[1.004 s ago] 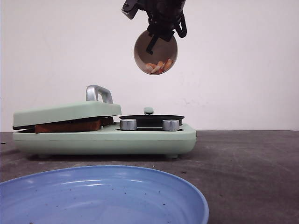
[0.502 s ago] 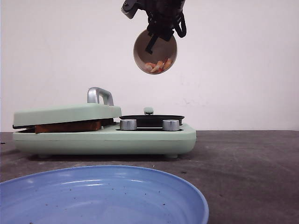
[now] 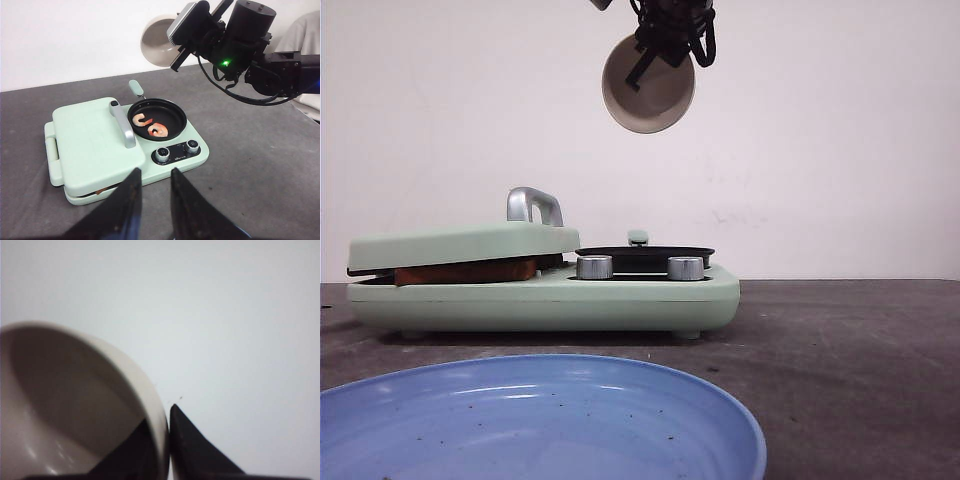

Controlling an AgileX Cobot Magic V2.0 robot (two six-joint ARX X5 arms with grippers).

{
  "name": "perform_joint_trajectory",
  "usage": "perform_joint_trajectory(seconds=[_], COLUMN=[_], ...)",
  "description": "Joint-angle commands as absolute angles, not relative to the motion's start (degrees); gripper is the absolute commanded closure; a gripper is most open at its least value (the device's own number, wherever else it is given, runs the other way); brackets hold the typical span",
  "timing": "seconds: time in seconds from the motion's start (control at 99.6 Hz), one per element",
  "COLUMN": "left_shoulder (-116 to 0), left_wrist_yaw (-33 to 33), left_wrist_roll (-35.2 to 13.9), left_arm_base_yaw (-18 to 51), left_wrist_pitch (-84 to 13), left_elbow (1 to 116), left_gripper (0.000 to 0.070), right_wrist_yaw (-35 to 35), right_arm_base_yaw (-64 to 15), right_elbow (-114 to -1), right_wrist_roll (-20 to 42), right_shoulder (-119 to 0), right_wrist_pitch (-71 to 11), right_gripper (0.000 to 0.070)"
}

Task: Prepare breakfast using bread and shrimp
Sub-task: 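Carry the empty bowl back and lower it onto the table with the right gripper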

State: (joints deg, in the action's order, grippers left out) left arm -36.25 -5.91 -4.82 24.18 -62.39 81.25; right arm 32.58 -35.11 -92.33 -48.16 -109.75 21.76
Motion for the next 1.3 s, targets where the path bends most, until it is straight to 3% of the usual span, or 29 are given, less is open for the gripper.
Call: perform_joint_trajectory(seconds=[0.0,0.141,0.271,0.472,0.552,0.863,1.295], left_shoulder=[-36.6,-36.6,-36.6,-36.7,-36.7,-36.7,-36.7], left_wrist_yaw=[-5.7,-5.8,-5.8,-5.8,-5.8,-5.8,-5.8], left_wrist_roll=[-4.1,-4.1,-4.1,-4.2,-5.0,-8.5,-8.3], left_arm_base_yaw=[24.4,24.4,24.4,24.4,24.4,24.4,24.4], left_wrist_pitch=[-61.5,-60.4,-58.8,-57.1,-57.0,-57.2,-58.0], left_elbow=[81.9,81.9,81.9,81.9,81.9,81.9,81.9], left_gripper=[0.0685,0.0685,0.0685,0.0685,0.0685,0.0685,0.0685], right_wrist_yaw=[30.9,18.8,9.9,4.6,1.3,-11.0,-14.8], right_arm_base_yaw=[-34.7,-29.8,-23.6,-12.7,-9.0,1.0,0.1], right_elbow=[-94.5,-98.1,-99.5,-99.1,-97.1,-81.3,-72.2], right_wrist_roll=[-29.4,-4.0,6.2,6.6,6.6,8.7,11.5], right_shoulder=[-108.2,-105.5,-103.2,-102.3,-102.6,-102.6,-103.0], right_wrist_pitch=[12.2,-10.3,-22.0,-39.5,-42.6,-41.0,-32.7], right_gripper=[0.0697,0.0697,0.0697,0.0697,0.0697,0.0697,0.0697])
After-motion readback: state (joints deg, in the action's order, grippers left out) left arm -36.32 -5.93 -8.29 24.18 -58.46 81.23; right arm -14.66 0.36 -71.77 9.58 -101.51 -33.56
